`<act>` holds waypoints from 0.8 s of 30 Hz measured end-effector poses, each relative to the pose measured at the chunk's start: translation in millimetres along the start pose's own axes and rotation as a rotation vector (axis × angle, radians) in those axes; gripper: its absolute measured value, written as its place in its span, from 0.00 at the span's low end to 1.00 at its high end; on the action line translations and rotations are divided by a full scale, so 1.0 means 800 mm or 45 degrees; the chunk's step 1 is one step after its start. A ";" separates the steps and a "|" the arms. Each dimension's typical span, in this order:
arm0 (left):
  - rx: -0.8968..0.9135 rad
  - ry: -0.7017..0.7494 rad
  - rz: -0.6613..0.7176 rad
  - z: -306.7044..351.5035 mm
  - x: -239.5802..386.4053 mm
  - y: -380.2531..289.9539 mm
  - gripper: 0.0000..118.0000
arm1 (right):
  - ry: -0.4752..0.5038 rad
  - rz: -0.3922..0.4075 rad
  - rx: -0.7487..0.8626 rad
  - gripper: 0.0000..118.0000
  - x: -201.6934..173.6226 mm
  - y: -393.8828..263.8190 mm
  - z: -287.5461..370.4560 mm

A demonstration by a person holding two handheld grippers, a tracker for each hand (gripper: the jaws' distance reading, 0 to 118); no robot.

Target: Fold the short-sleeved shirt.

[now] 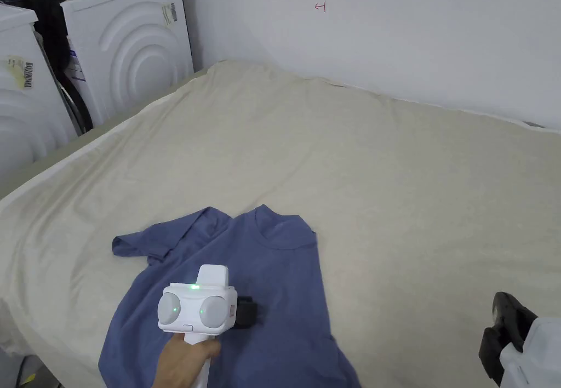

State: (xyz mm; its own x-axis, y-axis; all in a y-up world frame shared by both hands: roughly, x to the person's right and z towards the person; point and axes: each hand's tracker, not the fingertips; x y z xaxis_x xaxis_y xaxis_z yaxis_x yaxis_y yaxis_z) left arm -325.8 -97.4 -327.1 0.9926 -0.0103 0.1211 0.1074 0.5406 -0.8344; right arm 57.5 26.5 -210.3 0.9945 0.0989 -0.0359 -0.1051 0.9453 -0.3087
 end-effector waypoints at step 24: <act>0.405 -0.629 0.058 0.189 0.081 0.025 0.03 | -0.070 -0.106 0.030 0.01 0.057 -0.004 0.041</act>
State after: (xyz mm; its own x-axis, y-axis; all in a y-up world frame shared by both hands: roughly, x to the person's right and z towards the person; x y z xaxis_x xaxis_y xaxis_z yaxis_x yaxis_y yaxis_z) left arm -267.9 40.1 -254.6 0.8434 0.3711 0.3886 -0.0331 0.7577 -0.6518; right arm 103.3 38.2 -180.0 0.9985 0.0359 0.0416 -0.0225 0.9581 -0.2857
